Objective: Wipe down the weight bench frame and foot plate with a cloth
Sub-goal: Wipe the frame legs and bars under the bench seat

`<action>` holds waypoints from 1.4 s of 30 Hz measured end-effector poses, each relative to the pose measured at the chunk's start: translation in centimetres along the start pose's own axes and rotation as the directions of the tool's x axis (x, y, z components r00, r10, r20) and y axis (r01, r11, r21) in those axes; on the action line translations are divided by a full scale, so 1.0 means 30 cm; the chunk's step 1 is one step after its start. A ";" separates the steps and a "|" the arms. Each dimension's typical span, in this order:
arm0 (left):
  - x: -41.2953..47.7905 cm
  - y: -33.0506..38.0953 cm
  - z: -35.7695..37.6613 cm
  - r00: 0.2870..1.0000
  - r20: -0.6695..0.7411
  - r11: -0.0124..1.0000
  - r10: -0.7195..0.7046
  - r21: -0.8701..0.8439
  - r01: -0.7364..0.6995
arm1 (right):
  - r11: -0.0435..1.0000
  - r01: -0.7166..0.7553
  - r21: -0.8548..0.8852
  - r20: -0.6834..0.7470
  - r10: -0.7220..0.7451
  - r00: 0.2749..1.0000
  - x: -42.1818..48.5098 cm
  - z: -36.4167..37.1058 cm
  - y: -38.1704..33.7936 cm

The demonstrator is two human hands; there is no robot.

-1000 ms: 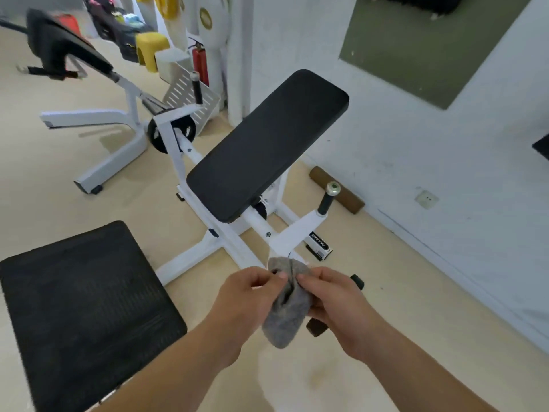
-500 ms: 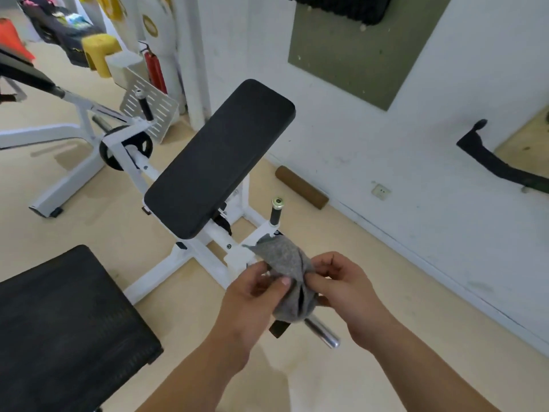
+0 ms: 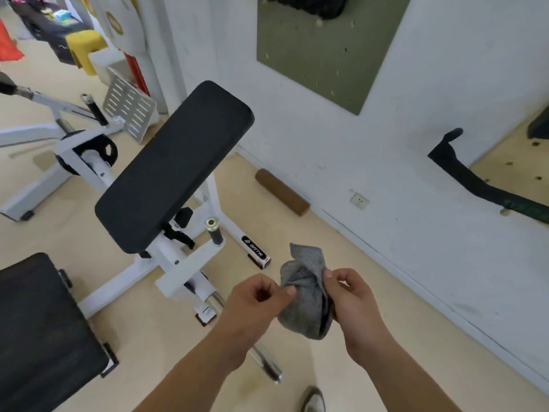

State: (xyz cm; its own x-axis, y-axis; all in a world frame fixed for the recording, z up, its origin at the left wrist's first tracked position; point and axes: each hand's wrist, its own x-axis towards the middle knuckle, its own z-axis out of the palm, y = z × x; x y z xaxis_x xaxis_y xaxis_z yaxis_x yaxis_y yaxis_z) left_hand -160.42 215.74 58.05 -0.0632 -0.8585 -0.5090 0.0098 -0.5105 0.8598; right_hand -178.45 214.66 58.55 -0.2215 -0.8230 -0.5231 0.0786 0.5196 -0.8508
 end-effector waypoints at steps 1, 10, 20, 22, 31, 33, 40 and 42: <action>0.020 0.003 0.056 0.999 -0.047 1.000 0.002 -0.027 -0.003 | 0.999 -0.017 -0.031 0.019 0.018 1.000 0.039 -0.043 -0.018; 0.070 0.102 0.168 0.928 -0.351 0.982 0.129 0.175 -0.071 | 0.889 0.161 -0.429 0.165 -0.098 0.981 0.273 -0.108 -0.156; 0.180 0.214 0.116 0.904 -0.247 0.890 0.348 0.390 -0.236 | 0.832 0.406 -0.378 0.633 -0.088 0.769 0.343 -0.019 -0.292; 0.240 0.247 0.122 0.889 -0.290 0.892 0.356 0.388 -0.231 | 0.840 0.374 -0.394 0.670 -0.017 0.742 0.415 -0.009 -0.334; 0.709 0.247 0.176 0.916 -0.394 0.951 0.071 0.303 0.056 | 0.854 0.226 -0.468 0.563 0.091 0.822 0.933 0.088 -0.415; 0.777 0.226 0.203 0.901 -0.433 0.982 -0.016 0.162 0.095 | 0.872 0.179 -0.455 0.554 0.120 0.824 1.017 0.125 -0.412; 0.837 0.083 0.188 0.718 -0.629 0.944 -0.300 -0.305 0.127 | 0.894 -0.023 -0.447 0.628 0.332 0.704 1.138 0.329 -0.324; 0.839 0.023 0.153 0.679 -0.657 0.933 -0.328 -0.338 0.123 | 0.882 -0.006 -0.471 0.678 0.366 0.638 1.144 0.390 -0.291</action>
State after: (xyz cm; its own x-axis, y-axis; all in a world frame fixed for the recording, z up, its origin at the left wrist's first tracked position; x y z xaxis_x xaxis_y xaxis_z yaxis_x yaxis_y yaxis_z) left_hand -166.58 194.02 46.02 0.6100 -0.4477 -0.6538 0.3391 -0.5982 0.7260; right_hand -175.38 179.21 47.43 0.5461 -0.4903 -0.6792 -0.3866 0.5717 -0.7236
